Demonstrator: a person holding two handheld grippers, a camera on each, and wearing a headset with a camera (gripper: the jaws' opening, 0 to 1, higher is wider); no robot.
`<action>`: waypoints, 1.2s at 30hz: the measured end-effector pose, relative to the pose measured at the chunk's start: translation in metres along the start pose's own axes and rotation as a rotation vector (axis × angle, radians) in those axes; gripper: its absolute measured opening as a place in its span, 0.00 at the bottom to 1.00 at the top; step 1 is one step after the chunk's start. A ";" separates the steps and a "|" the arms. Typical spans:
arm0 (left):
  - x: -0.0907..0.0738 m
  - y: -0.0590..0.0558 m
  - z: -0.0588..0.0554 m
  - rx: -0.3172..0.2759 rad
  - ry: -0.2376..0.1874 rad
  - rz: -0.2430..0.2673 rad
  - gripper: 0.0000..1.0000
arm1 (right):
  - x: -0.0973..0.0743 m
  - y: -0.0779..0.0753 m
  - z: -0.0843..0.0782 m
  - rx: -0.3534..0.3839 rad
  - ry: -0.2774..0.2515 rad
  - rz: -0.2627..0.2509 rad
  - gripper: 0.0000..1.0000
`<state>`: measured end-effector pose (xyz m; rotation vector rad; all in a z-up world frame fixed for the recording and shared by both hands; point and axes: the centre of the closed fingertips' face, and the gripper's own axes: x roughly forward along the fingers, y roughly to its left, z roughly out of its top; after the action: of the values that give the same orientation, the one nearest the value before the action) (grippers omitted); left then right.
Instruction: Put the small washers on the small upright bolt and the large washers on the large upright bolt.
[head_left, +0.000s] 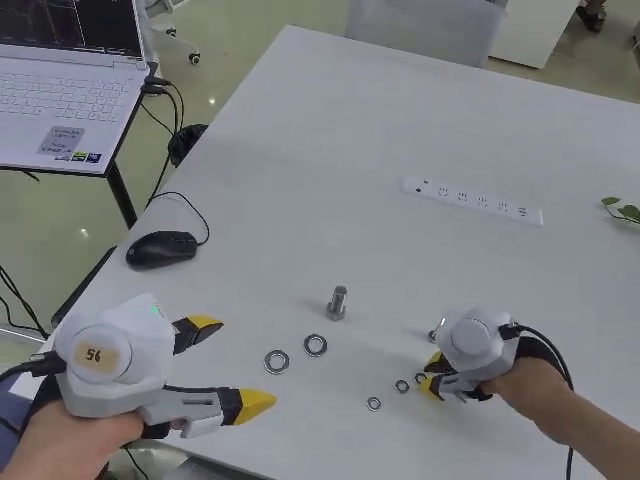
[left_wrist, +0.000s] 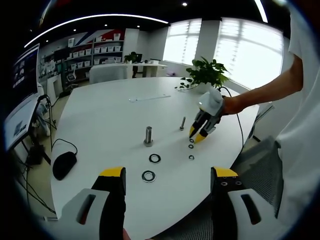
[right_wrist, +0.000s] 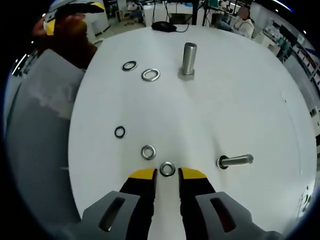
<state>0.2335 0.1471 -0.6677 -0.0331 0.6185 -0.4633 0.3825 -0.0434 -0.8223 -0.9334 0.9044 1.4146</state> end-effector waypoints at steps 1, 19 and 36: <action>0.000 -0.001 0.000 0.001 0.001 -0.001 0.68 | 0.000 0.000 0.000 -0.028 0.011 0.000 0.18; 0.005 -0.005 0.002 0.005 0.002 -0.013 0.69 | 0.002 0.005 0.001 -0.167 0.050 0.037 0.18; 0.003 -0.006 0.000 -0.001 -0.002 -0.009 0.68 | 0.000 0.006 0.001 -0.155 0.022 0.022 0.14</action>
<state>0.2328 0.1402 -0.6681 -0.0374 0.6173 -0.4715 0.3767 -0.0425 -0.8221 -1.0596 0.8320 1.5124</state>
